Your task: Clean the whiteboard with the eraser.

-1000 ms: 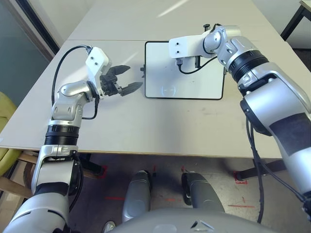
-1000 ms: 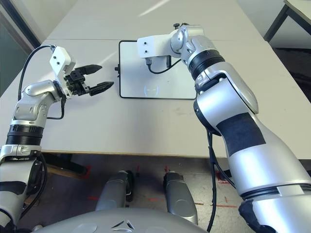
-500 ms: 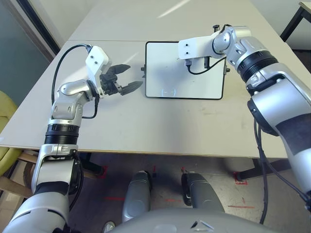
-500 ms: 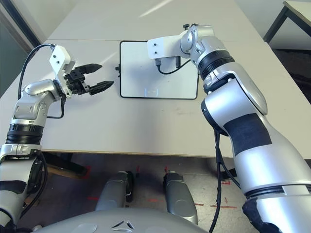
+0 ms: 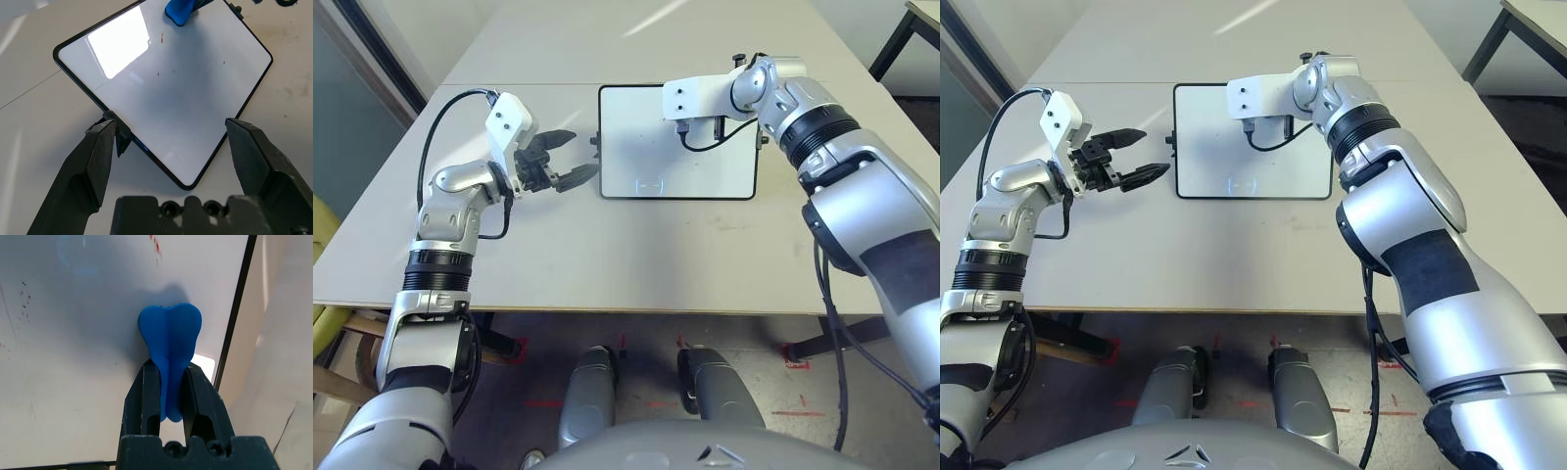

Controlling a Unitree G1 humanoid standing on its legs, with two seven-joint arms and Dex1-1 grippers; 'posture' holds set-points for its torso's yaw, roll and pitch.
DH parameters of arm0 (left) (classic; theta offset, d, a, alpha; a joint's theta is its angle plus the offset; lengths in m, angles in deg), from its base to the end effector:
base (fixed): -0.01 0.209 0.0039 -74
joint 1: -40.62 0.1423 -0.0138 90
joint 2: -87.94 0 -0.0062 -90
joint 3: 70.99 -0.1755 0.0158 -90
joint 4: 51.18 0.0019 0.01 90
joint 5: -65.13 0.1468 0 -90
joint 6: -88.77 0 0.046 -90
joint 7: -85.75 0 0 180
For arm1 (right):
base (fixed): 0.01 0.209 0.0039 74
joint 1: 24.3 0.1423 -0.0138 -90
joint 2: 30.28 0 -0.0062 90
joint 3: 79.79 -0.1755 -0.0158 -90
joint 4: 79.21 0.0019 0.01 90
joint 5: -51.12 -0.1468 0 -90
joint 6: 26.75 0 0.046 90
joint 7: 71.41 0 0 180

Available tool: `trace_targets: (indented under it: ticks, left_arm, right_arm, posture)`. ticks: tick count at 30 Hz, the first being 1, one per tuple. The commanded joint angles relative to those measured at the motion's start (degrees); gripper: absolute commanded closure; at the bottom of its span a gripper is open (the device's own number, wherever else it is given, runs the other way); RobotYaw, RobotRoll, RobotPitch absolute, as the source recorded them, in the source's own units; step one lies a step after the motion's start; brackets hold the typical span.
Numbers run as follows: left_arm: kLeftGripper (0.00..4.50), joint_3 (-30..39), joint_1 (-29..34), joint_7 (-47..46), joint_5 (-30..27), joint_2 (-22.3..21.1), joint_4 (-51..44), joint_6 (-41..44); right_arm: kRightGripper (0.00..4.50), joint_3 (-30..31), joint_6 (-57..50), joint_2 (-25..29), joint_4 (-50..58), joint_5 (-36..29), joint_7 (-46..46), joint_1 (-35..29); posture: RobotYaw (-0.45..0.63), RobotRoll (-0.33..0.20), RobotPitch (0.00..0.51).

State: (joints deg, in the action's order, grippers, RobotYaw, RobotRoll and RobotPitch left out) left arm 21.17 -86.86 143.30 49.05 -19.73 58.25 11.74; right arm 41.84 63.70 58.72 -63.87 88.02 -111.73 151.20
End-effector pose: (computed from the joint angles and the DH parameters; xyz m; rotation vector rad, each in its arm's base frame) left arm 0.3103 0.2475 0.1889 0.2829 0.0012 -0.8851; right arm 0.3840 -0.1035 0.2595 -1.4839 0.2944 0.6557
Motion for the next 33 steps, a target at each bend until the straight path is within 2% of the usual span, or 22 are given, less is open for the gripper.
trace_targets:
  ticks: [1, 22, 33]
  left_arm:
    - [0.0, -0.2, 0.0, -0.2, 0.0, 0.2, -0.3, 0.6]
    - [0.0, 0.3, 1.1, -0.7, -0.3, 0.2, -1.1, 0.5]
    - [0.0, 0.3, 1.4, -0.9, -0.3, 0.3, -1.2, 0.5]
  right_arm:
    - [4.08, -0.1, -0.1, -1.3, -0.9, -0.2, -0.7, -0.3]
    - [4.08, -1.4, -0.9, -6.2, -1.2, -0.6, 1.1, 1.2]
    - [4.08, -1.0, -0.5, -6.8, -1.3, -0.3, 0.9, 0.8]
  posture:
    - [-0.06, 0.0, 0.106]
    - [-0.03, 0.0, 0.1]
    - [-0.03, 0.0, 0.102]
